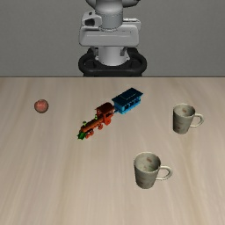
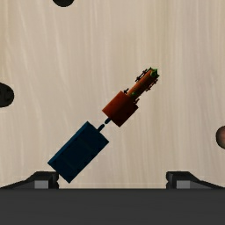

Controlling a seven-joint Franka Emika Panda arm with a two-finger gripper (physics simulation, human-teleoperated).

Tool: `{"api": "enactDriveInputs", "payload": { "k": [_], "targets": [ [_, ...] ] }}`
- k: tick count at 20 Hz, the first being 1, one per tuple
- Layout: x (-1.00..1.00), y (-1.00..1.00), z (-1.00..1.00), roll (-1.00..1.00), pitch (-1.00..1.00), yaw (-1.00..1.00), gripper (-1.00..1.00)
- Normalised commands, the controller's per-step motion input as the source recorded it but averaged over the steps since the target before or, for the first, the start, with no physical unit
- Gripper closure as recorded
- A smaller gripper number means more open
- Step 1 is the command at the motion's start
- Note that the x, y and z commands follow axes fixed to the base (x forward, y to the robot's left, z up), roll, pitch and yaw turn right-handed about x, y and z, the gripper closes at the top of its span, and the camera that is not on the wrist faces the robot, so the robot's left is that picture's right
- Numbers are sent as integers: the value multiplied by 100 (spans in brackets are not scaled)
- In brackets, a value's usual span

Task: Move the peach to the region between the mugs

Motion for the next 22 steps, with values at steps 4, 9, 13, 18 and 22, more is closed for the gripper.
{"api": "enactDriveInputs", "payload": {
  "k": [4, 9, 13, 18, 22],
  "targets": [
    [0, -100, 0, 0, 0, 0, -100],
    [0, -100, 0, 0, 0, 0, -100],
    [0, -100, 0, 0, 0, 0, -100],
    [0, -100, 0, 0, 0, 0, -100],
    [-25, -75, 0, 0, 0, 0, -100]
  ]
}}
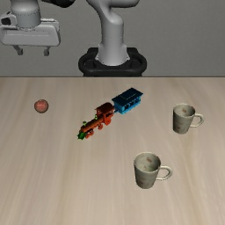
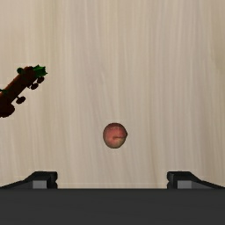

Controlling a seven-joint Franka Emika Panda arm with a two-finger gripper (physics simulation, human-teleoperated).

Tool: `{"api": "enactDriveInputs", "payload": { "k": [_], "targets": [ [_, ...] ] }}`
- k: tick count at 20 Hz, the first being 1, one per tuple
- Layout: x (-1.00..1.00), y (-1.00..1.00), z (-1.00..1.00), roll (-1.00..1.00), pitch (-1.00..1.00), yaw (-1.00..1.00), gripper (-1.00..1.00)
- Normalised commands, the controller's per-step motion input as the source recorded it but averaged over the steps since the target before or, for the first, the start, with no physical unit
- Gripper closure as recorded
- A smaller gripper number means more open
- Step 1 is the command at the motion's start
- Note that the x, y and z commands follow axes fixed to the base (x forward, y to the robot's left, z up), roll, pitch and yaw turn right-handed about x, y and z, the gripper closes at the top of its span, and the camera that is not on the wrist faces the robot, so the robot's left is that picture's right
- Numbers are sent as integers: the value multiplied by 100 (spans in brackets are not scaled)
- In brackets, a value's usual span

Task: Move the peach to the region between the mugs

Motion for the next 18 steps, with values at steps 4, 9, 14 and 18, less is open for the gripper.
{"api": "enactDriveInputs", "payload": {
  "k": [4, 9, 14, 18],
  "targets": [
    [0, 0, -100, 0, 0, 0, -100],
    [0, 0, -100, 0, 0, 0, -100],
    [0, 0, -100, 0, 0, 0, -100],
    [0, 0, -100, 0, 0, 0, -100]
  ]
}}
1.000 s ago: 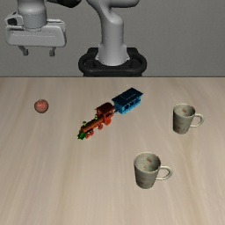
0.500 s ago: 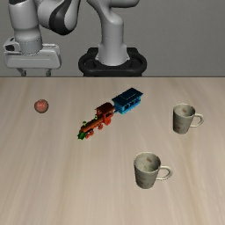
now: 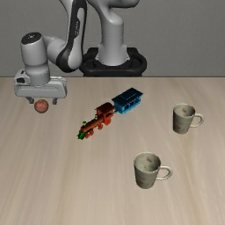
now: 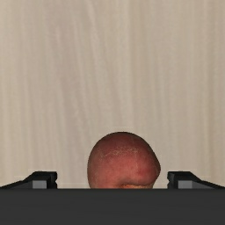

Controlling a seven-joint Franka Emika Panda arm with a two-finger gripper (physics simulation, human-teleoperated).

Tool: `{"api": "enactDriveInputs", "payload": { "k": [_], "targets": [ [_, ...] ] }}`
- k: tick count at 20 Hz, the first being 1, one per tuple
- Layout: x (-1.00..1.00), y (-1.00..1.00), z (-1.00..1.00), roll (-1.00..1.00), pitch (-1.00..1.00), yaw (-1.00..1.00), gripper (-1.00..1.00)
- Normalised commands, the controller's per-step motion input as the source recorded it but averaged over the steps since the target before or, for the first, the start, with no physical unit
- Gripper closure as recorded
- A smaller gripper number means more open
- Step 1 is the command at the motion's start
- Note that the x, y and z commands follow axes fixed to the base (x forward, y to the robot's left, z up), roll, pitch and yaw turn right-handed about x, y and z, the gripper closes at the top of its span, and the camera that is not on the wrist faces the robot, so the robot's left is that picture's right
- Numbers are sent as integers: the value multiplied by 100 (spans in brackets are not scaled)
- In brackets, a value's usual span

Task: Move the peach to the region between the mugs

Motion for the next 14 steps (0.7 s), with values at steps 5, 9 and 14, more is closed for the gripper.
{"api": "enactDriveInputs", "payload": {
  "k": [5, 9, 14],
  "targets": [
    [0, 0, -20, 0, 0, 0, 100],
    [75, 0, 0, 0, 0, 0, 100],
    [100, 0, 0, 0, 0, 0, 100]
  ]
}}
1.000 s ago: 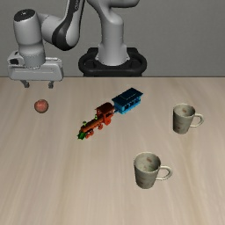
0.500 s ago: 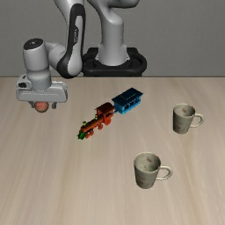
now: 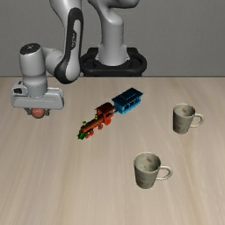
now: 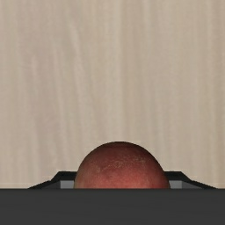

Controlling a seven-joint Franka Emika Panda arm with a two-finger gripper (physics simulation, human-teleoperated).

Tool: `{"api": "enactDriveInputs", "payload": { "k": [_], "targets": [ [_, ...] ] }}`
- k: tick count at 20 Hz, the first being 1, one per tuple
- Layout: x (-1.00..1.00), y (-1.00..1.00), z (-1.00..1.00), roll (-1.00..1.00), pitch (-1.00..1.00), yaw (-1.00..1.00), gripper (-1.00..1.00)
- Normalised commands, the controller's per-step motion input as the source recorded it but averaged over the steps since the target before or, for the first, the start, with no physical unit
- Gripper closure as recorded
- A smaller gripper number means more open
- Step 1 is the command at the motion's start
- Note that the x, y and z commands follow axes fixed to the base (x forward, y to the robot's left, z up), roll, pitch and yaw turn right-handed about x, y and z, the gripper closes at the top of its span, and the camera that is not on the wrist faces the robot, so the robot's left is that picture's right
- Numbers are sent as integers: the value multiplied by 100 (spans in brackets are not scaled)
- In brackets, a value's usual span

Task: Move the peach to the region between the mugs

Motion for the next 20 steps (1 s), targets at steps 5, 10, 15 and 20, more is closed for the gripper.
{"api": "enactDriveInputs", "payload": {
  "k": [5, 10, 15, 20],
  "targets": [
    [100, 0, 0, 0, 0, 0, 100],
    [100, 0, 0, 0, 0, 0, 100],
    [100, 0, 0, 0, 0, 0, 100],
    [40, 60, 0, 0, 0, 0, 100]
  ]
}}
